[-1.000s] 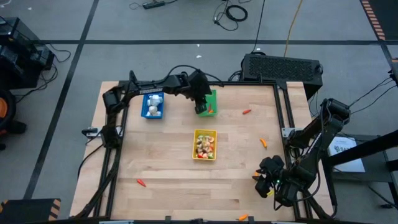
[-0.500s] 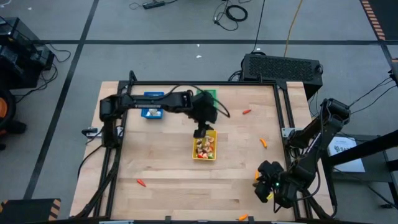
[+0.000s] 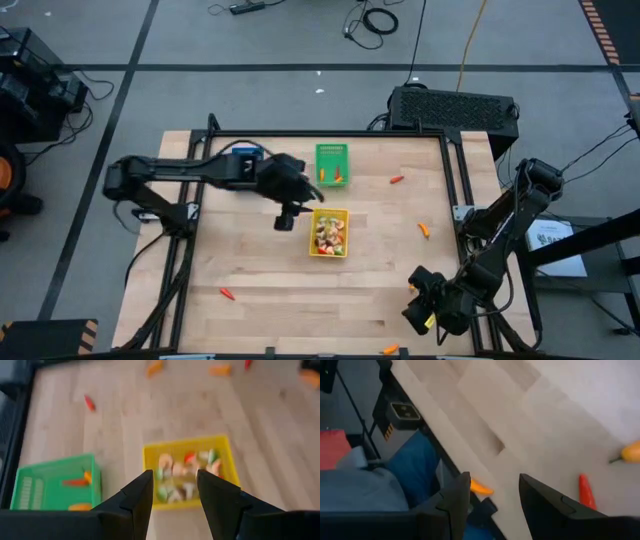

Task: Sort produce into baskets
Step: Put the red chili pepper into the green bin

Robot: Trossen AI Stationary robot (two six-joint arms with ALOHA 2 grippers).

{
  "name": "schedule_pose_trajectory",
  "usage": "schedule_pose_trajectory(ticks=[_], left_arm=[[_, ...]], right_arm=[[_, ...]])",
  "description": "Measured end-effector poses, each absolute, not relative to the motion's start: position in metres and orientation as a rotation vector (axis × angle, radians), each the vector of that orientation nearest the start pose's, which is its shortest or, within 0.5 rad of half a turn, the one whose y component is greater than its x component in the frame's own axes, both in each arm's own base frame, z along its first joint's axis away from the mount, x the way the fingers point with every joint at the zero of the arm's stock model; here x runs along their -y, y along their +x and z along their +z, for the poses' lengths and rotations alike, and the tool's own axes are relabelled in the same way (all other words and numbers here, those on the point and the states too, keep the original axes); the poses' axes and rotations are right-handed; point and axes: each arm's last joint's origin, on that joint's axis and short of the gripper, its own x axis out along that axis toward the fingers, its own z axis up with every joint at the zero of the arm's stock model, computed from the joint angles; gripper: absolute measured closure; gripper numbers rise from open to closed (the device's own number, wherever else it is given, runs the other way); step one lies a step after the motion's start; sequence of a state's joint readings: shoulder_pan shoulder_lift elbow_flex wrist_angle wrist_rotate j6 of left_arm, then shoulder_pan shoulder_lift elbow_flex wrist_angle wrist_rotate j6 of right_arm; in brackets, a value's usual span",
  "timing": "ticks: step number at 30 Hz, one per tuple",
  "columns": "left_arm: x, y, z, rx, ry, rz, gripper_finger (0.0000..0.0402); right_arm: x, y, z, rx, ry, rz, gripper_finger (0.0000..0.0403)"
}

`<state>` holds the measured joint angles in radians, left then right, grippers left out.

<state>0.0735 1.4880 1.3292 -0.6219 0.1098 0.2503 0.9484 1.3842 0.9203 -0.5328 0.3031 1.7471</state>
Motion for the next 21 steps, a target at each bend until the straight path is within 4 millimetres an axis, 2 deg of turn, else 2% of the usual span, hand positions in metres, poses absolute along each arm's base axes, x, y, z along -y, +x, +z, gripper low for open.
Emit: schedule_pose_trajectory(ticks=[3,8,16,21], left_arm=[[-0.011,0.308,0.311,-0.62,0.138,-0.171,0.024],[0.028,0.315,0.282,-0.41,0.143,-0.353,0.024],[0.082,0.357,0.229,-0.24,0.184,-0.459,0.024],[0.112,0.394,0.209,-0.134,0.224,-0.506,0.024]], right_arm=[[-0.214,0.164,0.227,-1.057,1.037,-0.246,0.0243],[-0.215,0.162,0.226,-1.138,1.078,-0.252,0.0243],[-0.218,0.148,0.223,-1.224,1.088,-0.323,0.0243],[-0.221,0.141,0.222,-1.243,1.094,-0.341,0.0243]])
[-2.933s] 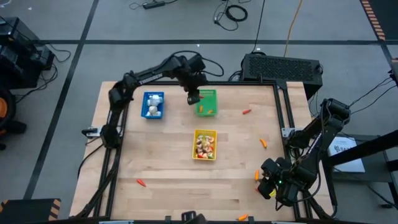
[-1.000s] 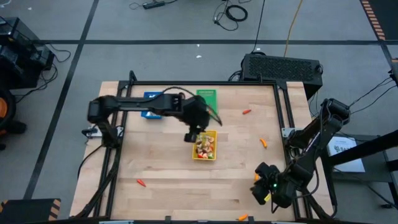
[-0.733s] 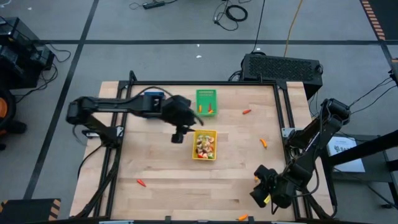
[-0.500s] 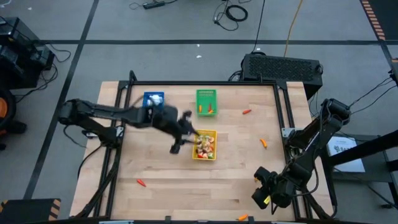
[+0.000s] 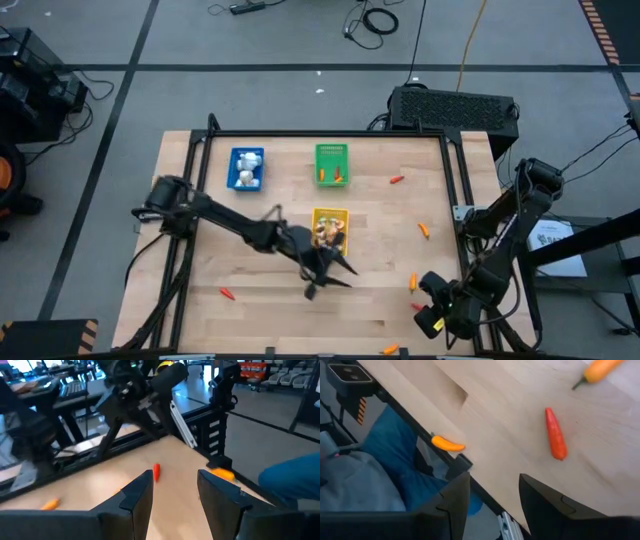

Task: Sort produce into baskets
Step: Put the red chili pepper into the green bin

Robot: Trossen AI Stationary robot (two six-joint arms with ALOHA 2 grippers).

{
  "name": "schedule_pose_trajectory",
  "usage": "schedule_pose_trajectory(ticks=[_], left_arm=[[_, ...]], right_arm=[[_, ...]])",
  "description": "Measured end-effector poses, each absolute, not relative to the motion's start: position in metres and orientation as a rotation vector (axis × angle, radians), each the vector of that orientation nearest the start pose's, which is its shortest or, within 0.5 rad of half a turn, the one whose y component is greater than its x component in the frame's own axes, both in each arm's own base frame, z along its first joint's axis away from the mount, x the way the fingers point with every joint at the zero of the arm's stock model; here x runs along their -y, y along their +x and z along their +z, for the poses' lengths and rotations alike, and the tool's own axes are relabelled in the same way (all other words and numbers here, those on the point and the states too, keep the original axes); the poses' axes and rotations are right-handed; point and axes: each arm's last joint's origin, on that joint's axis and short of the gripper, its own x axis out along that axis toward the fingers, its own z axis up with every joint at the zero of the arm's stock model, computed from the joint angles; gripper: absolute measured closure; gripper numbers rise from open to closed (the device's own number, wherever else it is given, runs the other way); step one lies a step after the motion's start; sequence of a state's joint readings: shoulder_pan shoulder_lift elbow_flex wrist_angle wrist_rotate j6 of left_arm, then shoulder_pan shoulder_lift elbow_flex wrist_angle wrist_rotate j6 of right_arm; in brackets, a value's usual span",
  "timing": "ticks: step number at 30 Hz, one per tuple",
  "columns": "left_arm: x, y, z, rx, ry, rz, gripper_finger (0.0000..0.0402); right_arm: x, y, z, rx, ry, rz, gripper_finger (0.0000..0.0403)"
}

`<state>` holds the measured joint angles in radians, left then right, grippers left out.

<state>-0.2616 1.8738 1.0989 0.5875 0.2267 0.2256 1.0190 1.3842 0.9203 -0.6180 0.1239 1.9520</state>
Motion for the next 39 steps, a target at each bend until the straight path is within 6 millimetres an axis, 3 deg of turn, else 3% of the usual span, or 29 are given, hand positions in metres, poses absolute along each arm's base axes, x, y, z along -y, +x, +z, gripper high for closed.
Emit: schedule_pose_trajectory(ticks=[4,9,15,21,26,30,39], left_arm=[[0.135,0.435,0.206,-0.166,0.229,-0.506,0.024],[0.151,0.487,0.184,-0.341,0.355,-0.526,0.024],[0.136,0.542,0.161,-0.368,0.503,-0.533,0.024],[0.113,0.576,0.137,-0.359,0.45,-0.632,0.024],[0.106,0.587,0.131,-0.322,0.491,-0.621,0.024],[0.107,0.585,0.125,-0.364,0.478,-0.646,0.024],[0.148,0.568,0.126,-0.516,0.47,-0.638,0.024]], right_arm=[[-0.223,0.137,0.22,-1.254,1.074,-0.346,0.0243],[-0.228,0.132,0.215,-1.29,1.053,-0.366,0.0243],[-0.237,0.124,0.206,-1.318,1.014,-0.369,0.0243],[-0.244,0.118,0.198,-1.334,0.986,-0.38,0.0243],[-0.245,0.115,0.196,-1.339,0.954,-0.378,0.0243],[-0.241,0.115,0.195,-1.281,0.86,-0.365,0.0243],[-0.246,0.118,0.172,-1.325,0.531,-0.252,0.0243]])
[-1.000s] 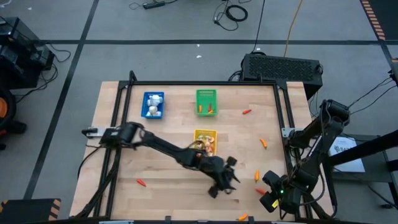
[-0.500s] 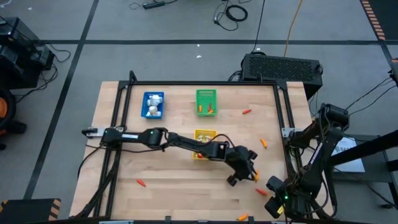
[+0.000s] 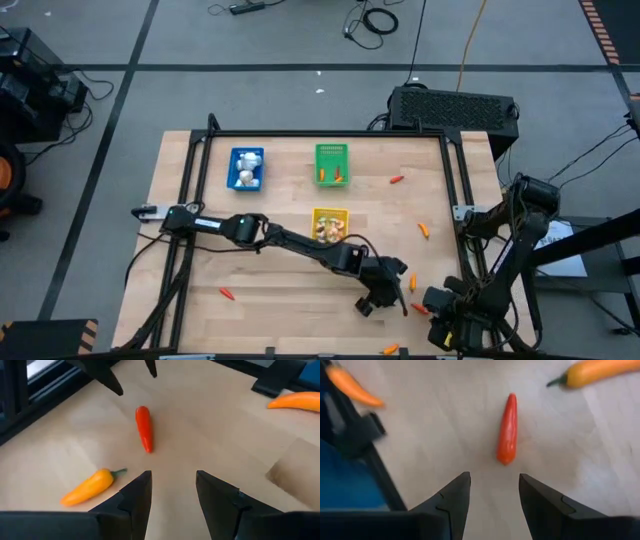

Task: Sort produce into baskets
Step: Put the red chili pepper into the green bin

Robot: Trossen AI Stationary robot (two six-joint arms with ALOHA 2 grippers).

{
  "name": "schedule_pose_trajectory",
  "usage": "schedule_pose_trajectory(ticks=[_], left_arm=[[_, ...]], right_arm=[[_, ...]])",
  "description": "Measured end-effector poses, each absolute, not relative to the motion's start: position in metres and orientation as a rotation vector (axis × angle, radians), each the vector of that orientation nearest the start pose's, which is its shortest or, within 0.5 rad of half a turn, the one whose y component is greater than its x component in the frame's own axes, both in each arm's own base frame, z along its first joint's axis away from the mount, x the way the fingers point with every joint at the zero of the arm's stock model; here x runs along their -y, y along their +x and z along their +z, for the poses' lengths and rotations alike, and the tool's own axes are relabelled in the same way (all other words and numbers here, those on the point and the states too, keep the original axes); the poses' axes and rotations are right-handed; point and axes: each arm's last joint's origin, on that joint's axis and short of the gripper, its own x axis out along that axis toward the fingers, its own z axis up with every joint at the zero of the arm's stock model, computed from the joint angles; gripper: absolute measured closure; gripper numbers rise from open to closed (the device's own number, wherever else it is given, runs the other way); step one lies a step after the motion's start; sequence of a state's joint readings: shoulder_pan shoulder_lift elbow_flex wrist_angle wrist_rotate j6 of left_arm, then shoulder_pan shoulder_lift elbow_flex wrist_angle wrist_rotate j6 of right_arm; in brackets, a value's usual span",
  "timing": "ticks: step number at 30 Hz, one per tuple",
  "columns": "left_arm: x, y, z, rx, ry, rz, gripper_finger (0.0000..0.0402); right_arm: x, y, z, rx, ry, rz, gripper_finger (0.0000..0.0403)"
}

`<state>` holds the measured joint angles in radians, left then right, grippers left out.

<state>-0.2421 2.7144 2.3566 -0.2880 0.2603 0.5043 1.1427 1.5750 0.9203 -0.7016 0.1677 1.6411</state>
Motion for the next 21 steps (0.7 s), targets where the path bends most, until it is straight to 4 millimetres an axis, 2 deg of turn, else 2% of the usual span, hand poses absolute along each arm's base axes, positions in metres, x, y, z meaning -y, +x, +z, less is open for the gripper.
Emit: schedule_pose_trajectory(ticks=[6,12,16,21], left_arm=[[0.154,0.573,0.133,-0.456,0.359,-0.567,0.024],[0.145,0.574,0.131,-0.515,0.208,-0.513,0.024],[0.141,0.574,0.13,-0.532,0.202,-0.518,0.024],[0.141,0.573,0.127,-0.539,0.225,-0.543,0.024]], right_arm=[[-0.251,0.12,0.154,-1.371,0.469,-0.27,0.0243],[-0.261,0.128,0.137,-1.367,0.476,-0.251,0.0243],[-0.258,0.128,0.133,-1.376,0.486,-0.317,0.0253],[-0.252,0.127,0.138,-1.371,0.509,-0.378,0.0284]])
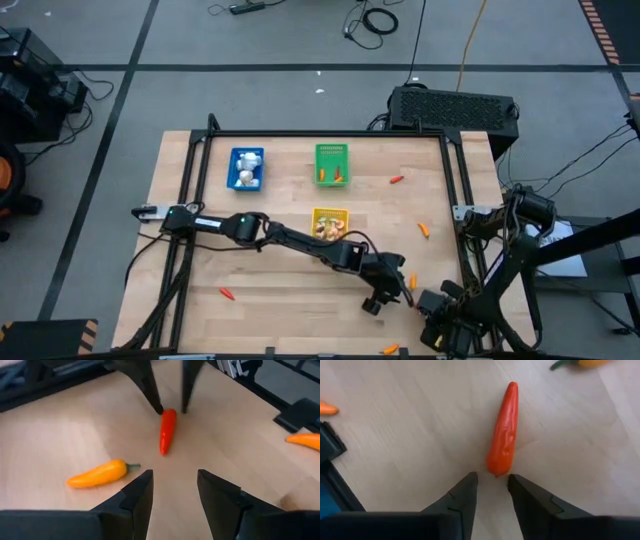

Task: Sort produce into baskets
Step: Put the red chili pepper into the green bin

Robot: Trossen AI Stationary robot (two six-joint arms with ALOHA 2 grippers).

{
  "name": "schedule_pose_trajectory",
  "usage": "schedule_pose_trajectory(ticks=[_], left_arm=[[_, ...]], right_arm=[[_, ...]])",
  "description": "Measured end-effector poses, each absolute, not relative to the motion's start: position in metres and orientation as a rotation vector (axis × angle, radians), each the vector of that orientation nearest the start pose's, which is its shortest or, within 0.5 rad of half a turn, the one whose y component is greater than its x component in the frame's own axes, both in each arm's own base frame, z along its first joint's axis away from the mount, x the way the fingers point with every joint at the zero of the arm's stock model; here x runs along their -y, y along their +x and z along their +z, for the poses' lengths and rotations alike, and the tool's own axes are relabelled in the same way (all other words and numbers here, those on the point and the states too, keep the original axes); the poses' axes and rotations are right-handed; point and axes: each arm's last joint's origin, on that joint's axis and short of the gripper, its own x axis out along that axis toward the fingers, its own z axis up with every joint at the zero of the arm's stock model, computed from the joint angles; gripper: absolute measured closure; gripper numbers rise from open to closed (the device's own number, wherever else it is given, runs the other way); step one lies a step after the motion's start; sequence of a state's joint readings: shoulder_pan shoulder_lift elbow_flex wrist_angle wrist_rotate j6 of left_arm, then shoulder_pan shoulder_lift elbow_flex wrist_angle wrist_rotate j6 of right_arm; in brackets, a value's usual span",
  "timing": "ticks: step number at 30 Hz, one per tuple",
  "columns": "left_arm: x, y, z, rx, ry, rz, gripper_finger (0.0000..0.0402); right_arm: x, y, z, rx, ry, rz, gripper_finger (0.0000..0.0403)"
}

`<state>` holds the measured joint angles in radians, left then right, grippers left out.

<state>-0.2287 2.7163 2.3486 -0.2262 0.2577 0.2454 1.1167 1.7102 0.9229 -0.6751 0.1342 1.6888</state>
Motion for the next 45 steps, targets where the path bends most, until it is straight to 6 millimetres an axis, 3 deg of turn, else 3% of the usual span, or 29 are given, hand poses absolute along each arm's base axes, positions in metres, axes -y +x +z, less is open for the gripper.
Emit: schedule_pose_trajectory(ticks=[12,20,31,45], left_arm=[[0.141,0.576,0.102,-0.549,0.221,-0.539,0.024],[0.133,0.578,0.097,-0.558,0.214,-0.523,0.024],[0.129,0.577,0.096,-0.589,0.214,-0.519,0.024],[0.118,0.572,0.093,-0.728,0.081,-0.477,0.024]], right_arm=[[-0.247,0.132,0.138,-1.316,0.471,-0.387,0.0365],[-0.238,0.145,0.137,-1.224,0.378,-0.385,0.0398],[-0.227,0.16,0.137,-1.247,0.307,-0.367,0.0402],[-0.227,0.161,0.138,-1.251,0.311,-0.362,0.0402]])
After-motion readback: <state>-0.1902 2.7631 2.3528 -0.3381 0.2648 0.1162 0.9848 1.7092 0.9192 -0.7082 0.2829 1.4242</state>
